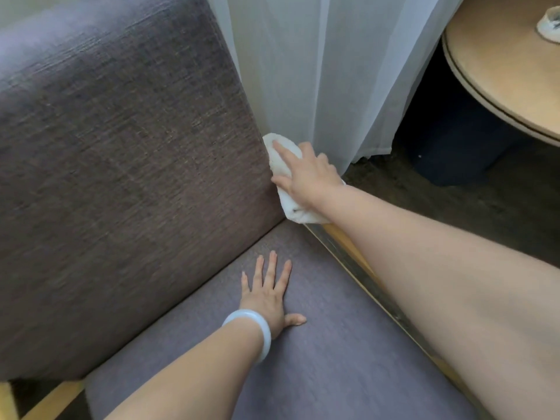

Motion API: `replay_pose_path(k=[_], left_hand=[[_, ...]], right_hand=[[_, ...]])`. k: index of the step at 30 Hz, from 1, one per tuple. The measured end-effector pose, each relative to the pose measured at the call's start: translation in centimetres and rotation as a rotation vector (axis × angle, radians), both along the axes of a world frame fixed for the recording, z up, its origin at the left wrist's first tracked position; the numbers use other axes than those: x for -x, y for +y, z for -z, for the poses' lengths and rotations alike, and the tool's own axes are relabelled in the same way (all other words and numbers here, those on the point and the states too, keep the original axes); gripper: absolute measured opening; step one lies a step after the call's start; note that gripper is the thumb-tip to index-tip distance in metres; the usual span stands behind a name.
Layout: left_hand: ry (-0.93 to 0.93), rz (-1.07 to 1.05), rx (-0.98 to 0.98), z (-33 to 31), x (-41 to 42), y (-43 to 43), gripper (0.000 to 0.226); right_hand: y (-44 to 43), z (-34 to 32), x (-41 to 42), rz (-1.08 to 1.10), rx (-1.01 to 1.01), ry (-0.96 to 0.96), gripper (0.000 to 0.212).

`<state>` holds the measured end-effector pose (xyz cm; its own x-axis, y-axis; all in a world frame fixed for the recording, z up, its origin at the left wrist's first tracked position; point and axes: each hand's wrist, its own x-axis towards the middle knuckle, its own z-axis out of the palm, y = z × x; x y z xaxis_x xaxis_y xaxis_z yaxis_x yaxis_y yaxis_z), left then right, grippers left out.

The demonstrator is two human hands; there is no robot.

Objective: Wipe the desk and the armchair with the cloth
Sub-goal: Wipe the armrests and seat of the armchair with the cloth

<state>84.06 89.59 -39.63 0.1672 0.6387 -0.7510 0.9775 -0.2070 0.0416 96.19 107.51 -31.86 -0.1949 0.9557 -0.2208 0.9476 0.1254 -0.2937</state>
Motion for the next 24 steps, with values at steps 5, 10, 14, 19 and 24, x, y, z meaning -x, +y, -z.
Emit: replay_pose_path(k=[5, 10, 14, 19, 24], left_hand=[[0.009, -0.004, 0.018, -0.3, -0.1, 0.2, 0.110], [0.008, -0.022, 0.055, -0.6, 0.0, 0.5, 0.108], [0.016, -0.021, 0.044, -0.2, -0.1, 0.7, 0.107], [0.021, -0.015, 0.026, 0.1, 0.0, 0.7, 0.106], [0.001, -0.052, 0.028, -0.1, 0.0, 0.6, 0.100]], right_hand=[[-9.8, -0.7, -6.1, 0.025, -0.096, -0.080, 0.071], [-19.6, -1.3, -12.5, 0.095, -0.067, -0.144, 0.073], [-24.6, -1.3, -16.1, 0.122, -0.080, -0.141, 0.070], [-28.3, -1.4, -18.8, 0.141, -0.097, -0.132, 0.071], [-32.4, -1.4, -21.4, 0.183, -0.082, -0.153, 0.074]])
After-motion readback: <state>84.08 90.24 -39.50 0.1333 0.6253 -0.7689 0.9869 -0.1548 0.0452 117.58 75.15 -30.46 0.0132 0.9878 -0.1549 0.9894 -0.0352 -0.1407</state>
